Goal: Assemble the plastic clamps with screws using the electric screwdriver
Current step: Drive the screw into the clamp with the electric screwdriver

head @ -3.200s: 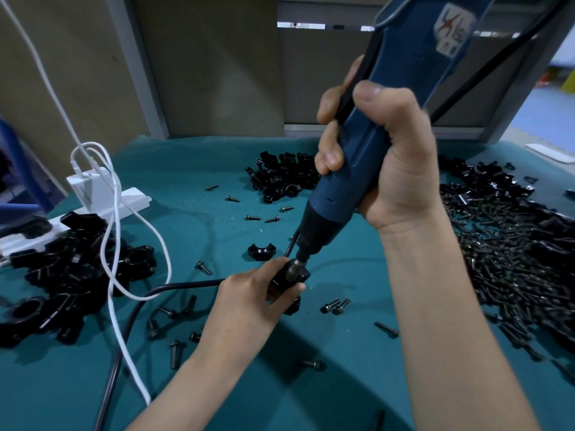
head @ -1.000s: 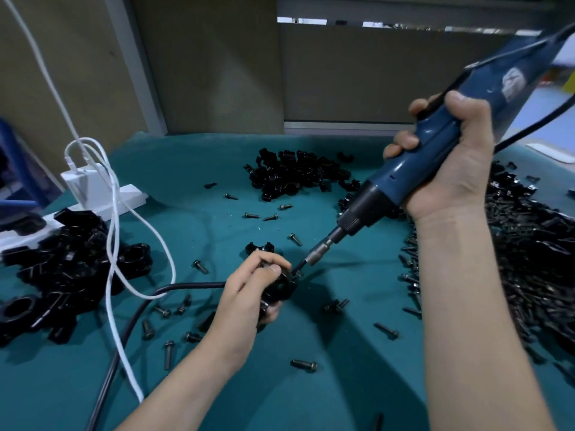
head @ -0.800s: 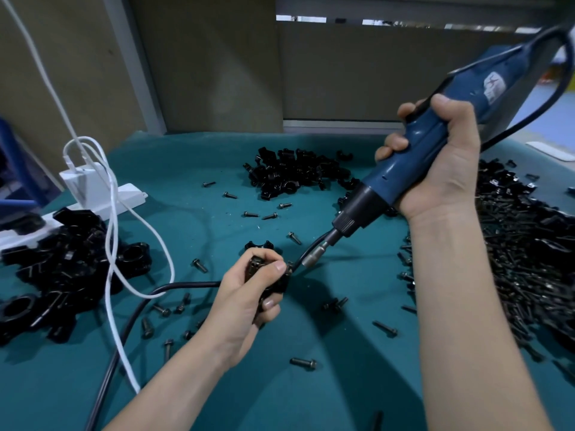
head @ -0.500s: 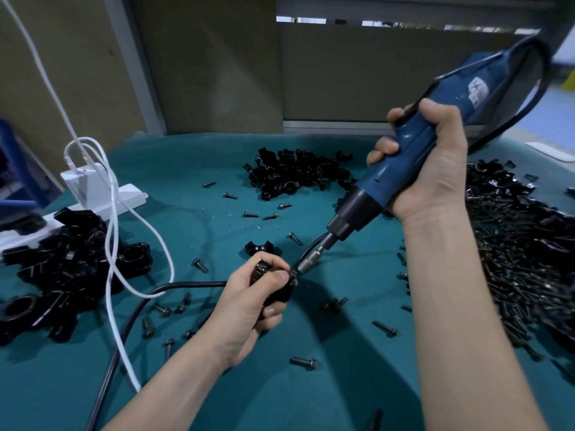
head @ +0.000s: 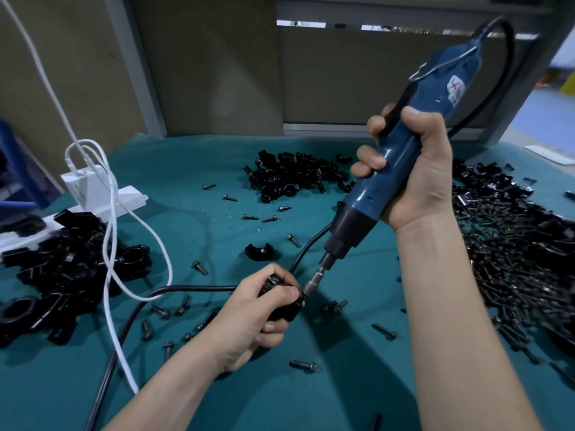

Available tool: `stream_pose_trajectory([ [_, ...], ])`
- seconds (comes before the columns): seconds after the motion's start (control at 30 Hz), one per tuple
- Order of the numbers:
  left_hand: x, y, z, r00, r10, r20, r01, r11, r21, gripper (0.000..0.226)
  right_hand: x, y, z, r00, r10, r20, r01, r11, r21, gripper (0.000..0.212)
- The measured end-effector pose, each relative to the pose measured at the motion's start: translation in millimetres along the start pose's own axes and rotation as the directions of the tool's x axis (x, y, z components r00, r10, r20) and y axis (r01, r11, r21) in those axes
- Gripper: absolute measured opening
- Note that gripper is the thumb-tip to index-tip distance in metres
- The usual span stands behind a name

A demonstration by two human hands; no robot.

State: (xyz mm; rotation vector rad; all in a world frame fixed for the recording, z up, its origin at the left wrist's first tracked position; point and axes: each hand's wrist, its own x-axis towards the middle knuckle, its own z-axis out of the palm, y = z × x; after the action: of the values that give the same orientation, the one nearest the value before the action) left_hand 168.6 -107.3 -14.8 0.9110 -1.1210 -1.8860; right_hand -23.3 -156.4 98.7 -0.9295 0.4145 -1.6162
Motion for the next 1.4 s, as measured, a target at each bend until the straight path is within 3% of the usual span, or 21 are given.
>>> stream_pose_trajectory([
  [0.17,-0.7,1.2,1.7,1.000,-0.024,0.019,0.024,1.000,-0.017,0.007,0.1,-0.2,-0.4,0.996,0.004,0.088,-0.009,0.998,0.055,0.008],
  [1.07,0.4,-3.1,0.2,1.000,0.009,0.026,-0.008,0.999,-0.033,0.004,2.2,7.5,-2.7,0.997,0.028,0.069,-0.033,0.997,0.073,0.015],
  [1.4,0.9,-3.5,1.3,0.999,0.014,0.031,-0.013,1.000,-0.027,0.005,1.8,7.2,-4.1,0.998,0.037,0.053,-0.041,0.997,0.072,0.006],
])
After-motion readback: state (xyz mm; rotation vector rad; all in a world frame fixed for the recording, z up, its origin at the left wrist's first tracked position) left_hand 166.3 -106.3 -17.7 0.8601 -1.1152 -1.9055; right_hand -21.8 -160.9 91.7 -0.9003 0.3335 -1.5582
